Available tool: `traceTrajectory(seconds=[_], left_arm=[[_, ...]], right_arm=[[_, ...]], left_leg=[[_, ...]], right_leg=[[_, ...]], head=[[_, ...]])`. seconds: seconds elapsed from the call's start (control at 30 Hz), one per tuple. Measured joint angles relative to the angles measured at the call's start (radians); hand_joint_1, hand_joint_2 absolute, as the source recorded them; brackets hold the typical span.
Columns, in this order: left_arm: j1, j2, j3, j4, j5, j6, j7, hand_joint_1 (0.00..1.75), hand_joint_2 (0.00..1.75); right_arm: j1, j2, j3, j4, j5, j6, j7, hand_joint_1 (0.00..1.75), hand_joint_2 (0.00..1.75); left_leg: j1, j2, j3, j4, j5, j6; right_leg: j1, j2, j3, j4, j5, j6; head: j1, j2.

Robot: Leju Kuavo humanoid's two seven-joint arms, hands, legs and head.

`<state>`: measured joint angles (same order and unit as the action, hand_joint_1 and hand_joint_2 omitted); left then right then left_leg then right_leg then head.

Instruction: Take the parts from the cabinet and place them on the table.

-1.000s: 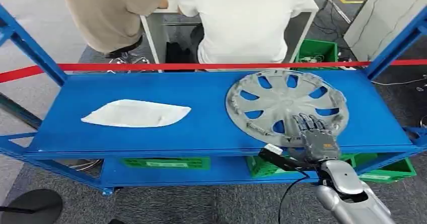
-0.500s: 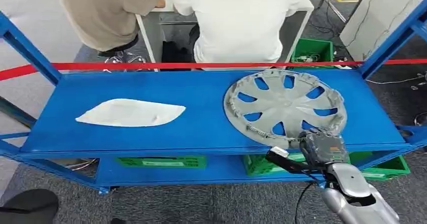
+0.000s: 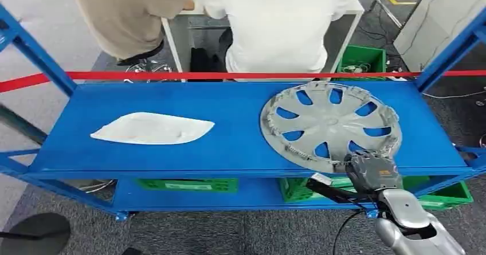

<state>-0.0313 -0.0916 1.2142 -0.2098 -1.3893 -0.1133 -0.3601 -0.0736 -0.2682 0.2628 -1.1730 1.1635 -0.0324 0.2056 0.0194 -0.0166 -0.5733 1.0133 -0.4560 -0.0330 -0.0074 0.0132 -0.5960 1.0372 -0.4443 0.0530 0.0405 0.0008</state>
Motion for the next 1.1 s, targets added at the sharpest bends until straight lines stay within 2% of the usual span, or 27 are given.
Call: traceTrajectory(seconds=[0.07,0.1,0.13,0.17,0.2,0.23,0.27,0.3,0.33,0.4,0.43,0.53,0.57,0.6,0.63,0.7,0.73,0.77,0.8,0.83,0.9,0.93,0.97,1.07,1.1], left_arm=[[-0.001,0.0,0.0,0.0,0.0,0.0,0.0,0.0,0.0],[-0.002,0.0,0.0,0.0,0.0,0.0,0.0,0.0,0.0],[-0.002,0.0,0.0,0.0,0.0,0.0,0.0,0.0,0.0],[-0.002,0.0,0.0,0.0,0.0,0.0,0.0,0.0,0.0],[-0.002,0.0,0.0,0.0,0.0,0.0,0.0,0.0,0.0],[0.0,-0.001,0.0,0.0,0.0,0.0,0.0,0.0,0.0],[0.002,-0.001,0.0,0.0,-0.001,0.0,0.0,0.0,0.0],[0.002,-0.002,0.0,0.0,-0.001,0.0,-0.002,0.0,0.0],[0.001,-0.001,0.0,0.0,-0.002,0.0,-0.003,0.0,0.0],[-0.001,0.001,0.0,0.0,-0.002,-0.002,-0.006,0.0,0.0],[-0.003,0.0,0.0,0.0,-0.003,-0.003,-0.007,0.0,0.0],[-0.001,0.0,0.0,0.0,-0.007,-0.004,-0.01,0.0,0.0],[0.0,-0.001,0.0,0.0,-0.007,-0.005,-0.01,0.0,0.0],[0.0,0.002,0.0,0.0,-0.008,-0.006,-0.01,0.0,0.0],[-0.002,0.003,0.001,0.0,-0.007,-0.006,-0.01,0.0,0.0],[-0.002,0.003,0.001,0.0,-0.008,-0.007,-0.011,0.0,0.0],[-0.001,0.003,0.001,0.0,-0.008,-0.007,-0.011,0.0,0.0],[0.0,0.002,0.001,0.0,-0.009,-0.007,-0.011,0.0,0.0],[0.001,0.002,0.001,0.0,-0.01,-0.008,-0.011,0.0,0.0],[0.001,0.002,0.001,0.0,-0.01,-0.009,-0.011,0.0,0.0],[0.0,0.002,0.001,0.0,-0.011,-0.01,-0.012,0.0,0.0],[0.0,0.005,0.001,0.0,-0.011,-0.01,-0.013,0.0,0.0],[0.0,0.004,0.001,0.0,-0.011,-0.01,-0.013,0.0,0.0],[0.001,0.004,0.001,0.0,-0.014,-0.012,-0.013,0.0,0.0],[0.0,0.004,0.001,0.0,-0.014,-0.012,-0.013,0.0,0.0]], right_arm=[[-0.003,0.0,0.001,-0.002,0.0,0.0,0.0,1.75,1.75],[-0.005,0.0,0.002,-0.005,0.0,0.0,0.0,1.75,1.75],[-0.007,-0.001,0.002,-0.005,0.0,0.0,0.0,1.45,1.75],[-0.006,-0.001,0.002,-0.005,0.0,0.001,0.0,0.0,1.75],[-0.006,-0.001,0.003,-0.005,-0.001,0.003,0.0,0.0,1.75],[-0.006,-0.001,0.003,-0.005,-0.003,0.005,0.0,0.0,1.75],[-0.006,-0.001,0.004,-0.005,-0.009,0.004,-0.006,0.0,1.75],[-0.006,-0.001,0.004,-0.005,-0.017,-0.001,-0.013,0.0,1.75],[-0.005,-0.001,0.004,-0.005,-0.027,-0.003,-0.024,0.0,1.75],[-0.006,0.0,0.005,-0.005,-0.043,-0.011,-0.042,0.0,1.75],[-0.006,0.0,0.005,-0.006,-0.049,-0.014,-0.052,0.0,1.75],[-0.005,0.0,0.008,-0.006,-0.068,-0.014,-0.073,0.0,1.75],[-0.005,-0.001,0.01,-0.006,-0.072,-0.015,-0.076,0.0,1.75],[-0.005,-0.001,0.01,-0.007,-0.072,-0.015,-0.076,0.0,1.75],[-0.006,-0.001,0.011,-0.007,-0.076,-0.016,-0.082,0.0,1.75],[-0.004,-0.001,0.013,-0.008,-0.092,-0.016,-0.096,0.0,1.75],[-0.001,-0.001,0.015,-0.008,-0.1,-0.016,-0.104,0.0,1.75],[0.001,-0.001,0.016,-0.008,-0.107,-0.016,-0.109,0.0,1.75],[0.002,-0.001,0.017,-0.009,-0.112,-0.016,-0.113,0.0,1.75],[0.002,-0.001,0.019,-0.013,-0.119,-0.016,-0.118,0.0,1.75],[0.002,-0.002,0.022,-0.023,-0.125,-0.016,-0.122,0.0,1.75],[0.0,-0.002,0.025,-0.024,-0.127,-0.016,-0.124,0.0,1.75],[0.0,-0.002,0.028,-0.027,-0.127,-0.016,-0.124,0.0,1.75],[0.007,-0.003,0.032,-0.031,-0.127,-0.016,-0.124,0.0,1.75],[0.006,-0.003,0.033,-0.032,-0.127,-0.016,-0.124,0.0,1.75]], left_leg=[[0.002,0.0,0.005,-0.008,0.001,-0.014],[0.002,0.003,-0.001,0.006,-0.014,-0.016],[0.0,0.004,-0.025,0.056,-0.05,-0.017],[0.0,0.004,-0.063,0.137,-0.093,-0.018],[-0.001,0.004,-0.102,0.218,-0.127,-0.018],[-0.001,0.004,-0.134,0.284,-0.146,-0.017],[-0.001,0.004,-0.144,0.3,-0.139,-0.016],[-0.002,0.004,-0.133,0.276,-0.111,-0.014],[-0.002,0.004,-0.103,0.213,-0.067,-0.011],[-0.002,0.004,-0.017,0.046,0.006,-0.006],[-0.003,0.004,0.002,0.0,-0.002,-0.005],[-0.007,0.003,-0.006,0.003,0.0,0.009],[-0.001,0.004,-0.006,-0.001,0.004,0.016],[0.001,0.004,-0.005,-0.002,0.006,0.021],[0.002,0.005,-0.005,-0.002,0.005,0.027],[0.002,0.005,-0.006,-0.002,0.004,0.03],[0.002,0.005,-0.005,-0.002,0.004,0.03],[0.002,0.005,-0.005,-0.002,0.004,0.03],[0.003,0.005,-0.005,-0.001,0.004,0.029],[0.005,0.005,-0.003,-0.001,0.003,0.027],[0.01,0.004,0.004,-0.001,-0.002,0.018],[0.006,0.004,0.004,0.0,-0.003,0.009],[0.002,0.002,0.001,0.004,-0.004,0.002],[0.005,0.002,0.003,-0.01,0.005,-0.013],[0.008,0.003,0.001,-0.009,0.0,-0.021]], right_leg=[[0.0,0.0,0.003,-0.008,0.005,-0.017],[-0.004,-0.002,0.006,-0.012,0.007,-0.025],[-0.004,-0.004,0.005,-0.012,0.007,-0.032],[-0.003,-0.005,0.004,-0.012,0.007,-0.035],[-0.001,-0.006,0.003,-0.012,0.007,-0.037],[0.0,-0.006,0.002,-0.012,0.007,-0.037],[0.001,-0.006,0.002,-0.012,0.007,-0.037],[0.001,-0.006,0.002,-0.011,0.007,-0.037],[0.001,-0.005,0.003,-0.011,0.008,-0.037],[0.001,-0.003,0.005,-0.01,0.008,-0.031],[0.01,-0.002,-0.001,0.0,0.005,-0.022],[0.005,-0.001,-0.001,-0.013,0.013,-0.008],[0.005,0.0,-0.001,-0.012,0.013,-0.003],[0.004,-0.003,-0.009,0.0,0.001,0.004],[0.004,-0.006,-0.029,0.045,-0.031,0.009],[0.001,-0.006,-0.102,0.209,-0.108,0.016],[0.001,-0.006,-0.136,0.281,-0.134,0.018],[-0.001,-0.006,-0.151,0.309,-0.135,0.02],[-0.003,-0.006,-0.148,0.301,-0.122,0.021],[-0.006,-0.006,-0.113,0.229,-0.076,0.021],[-0.011,-0.008,-0.016,0.044,0.006,0.026],[-0.01,-0.005,0.008,0.003,-0.011,0.03],[-0.01,0.001,0.007,-0.004,-0.004,0.012],[-0.004,0.003,-0.001,0.002,-0.003,-0.008],[-0.008,0.003,0.001,-0.004,0.001,-0.019]], head=[[0.001,0.0],[-0.003,0.0],[-0.009,0.0],[-0.012,0.0],[-0.012,0.0],[-0.013,0.0],[-0.012,0.0],[-0.012,0.0],[-0.012,0.0],[-0.014,0.0],[-0.017,0.0],[-0.013,0.0],[-0.013,0.0],[-0.011,0.0],[-0.002,0.0],[0.0,0.0],[0.0,0.0],[0.0,0.0],[0.0,0.0],[0.0,0.0],[0.0,0.0],[0.005,0.0],[0.005,0.0],[0.003,0.0],[0.002,0.0]])
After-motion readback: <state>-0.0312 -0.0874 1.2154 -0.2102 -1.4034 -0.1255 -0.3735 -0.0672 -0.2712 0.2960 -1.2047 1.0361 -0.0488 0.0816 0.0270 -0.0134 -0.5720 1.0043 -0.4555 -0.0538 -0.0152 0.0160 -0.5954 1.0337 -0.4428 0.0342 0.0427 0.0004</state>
